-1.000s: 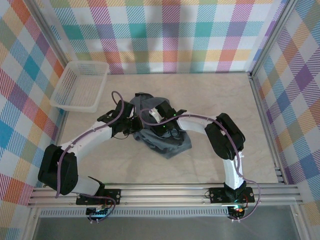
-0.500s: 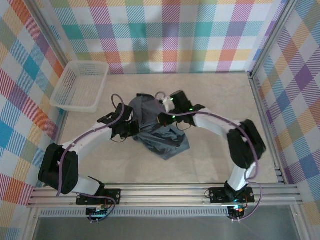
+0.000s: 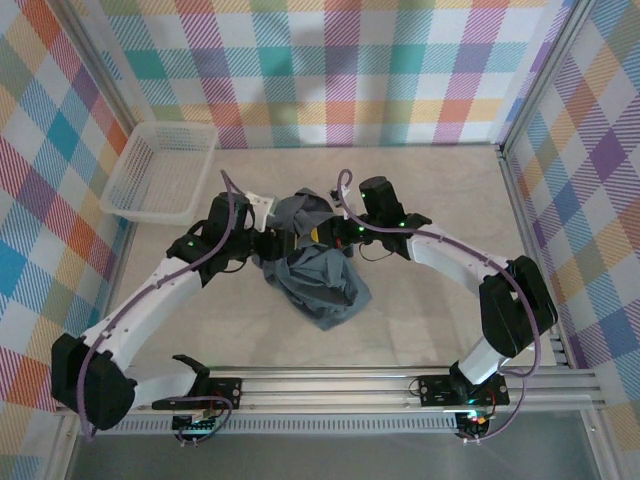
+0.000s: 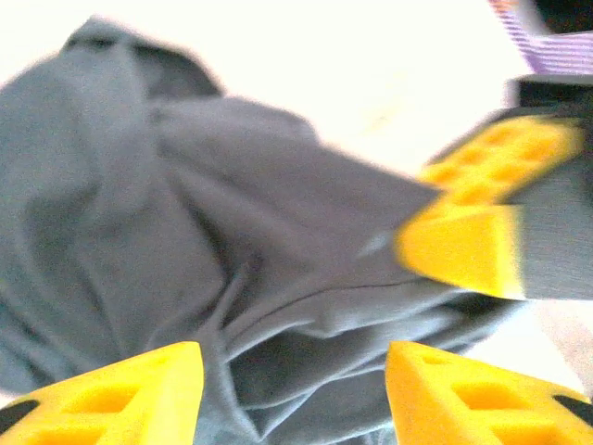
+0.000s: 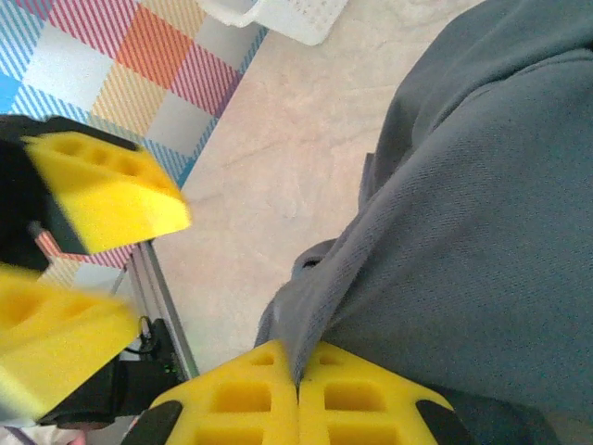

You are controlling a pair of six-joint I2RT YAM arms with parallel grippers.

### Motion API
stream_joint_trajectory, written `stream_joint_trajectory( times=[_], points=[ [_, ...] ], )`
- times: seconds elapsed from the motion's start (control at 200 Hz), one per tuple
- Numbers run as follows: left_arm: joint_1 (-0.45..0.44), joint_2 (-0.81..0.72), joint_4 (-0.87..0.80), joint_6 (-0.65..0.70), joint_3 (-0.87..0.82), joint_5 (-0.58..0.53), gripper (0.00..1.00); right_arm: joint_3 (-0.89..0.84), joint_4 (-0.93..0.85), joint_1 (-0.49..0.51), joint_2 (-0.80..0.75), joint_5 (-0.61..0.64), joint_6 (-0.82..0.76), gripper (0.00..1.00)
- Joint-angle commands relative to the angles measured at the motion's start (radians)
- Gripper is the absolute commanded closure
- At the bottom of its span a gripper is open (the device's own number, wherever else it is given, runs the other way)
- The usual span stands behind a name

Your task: Fold the inside-out t-shirt

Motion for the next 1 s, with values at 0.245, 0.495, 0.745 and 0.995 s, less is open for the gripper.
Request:
stream_joint_trajectory(
  times=[0.245, 0.495, 0.745, 0.995],
  points=[
    [-0.044, 0.058, 0.118, 0.303, -0.016, 0.029, 0.37, 0.122, -0.053, -0.002, -0.003, -0.226, 0.022, 1.00],
    [-0.044, 0.039, 0.344, 0.071, -0.049, 0.104, 0.47, 0.129, -0.125, 0.001, -0.001, -0.257, -0.020, 1.00],
    [-0.042, 0.030, 0.311, 0.015, -0.070, 0.134, 0.90, 0.157, -0.180, -0.002, 0.021, -0.282, -0.065, 1.00],
    [-0.039, 0.069, 0.182, -0.220, -0.012, 0.150, 1.00, 0.090, -0.348, -0.112, -0.007, 0.330, 0.048, 0.76]
  ],
)
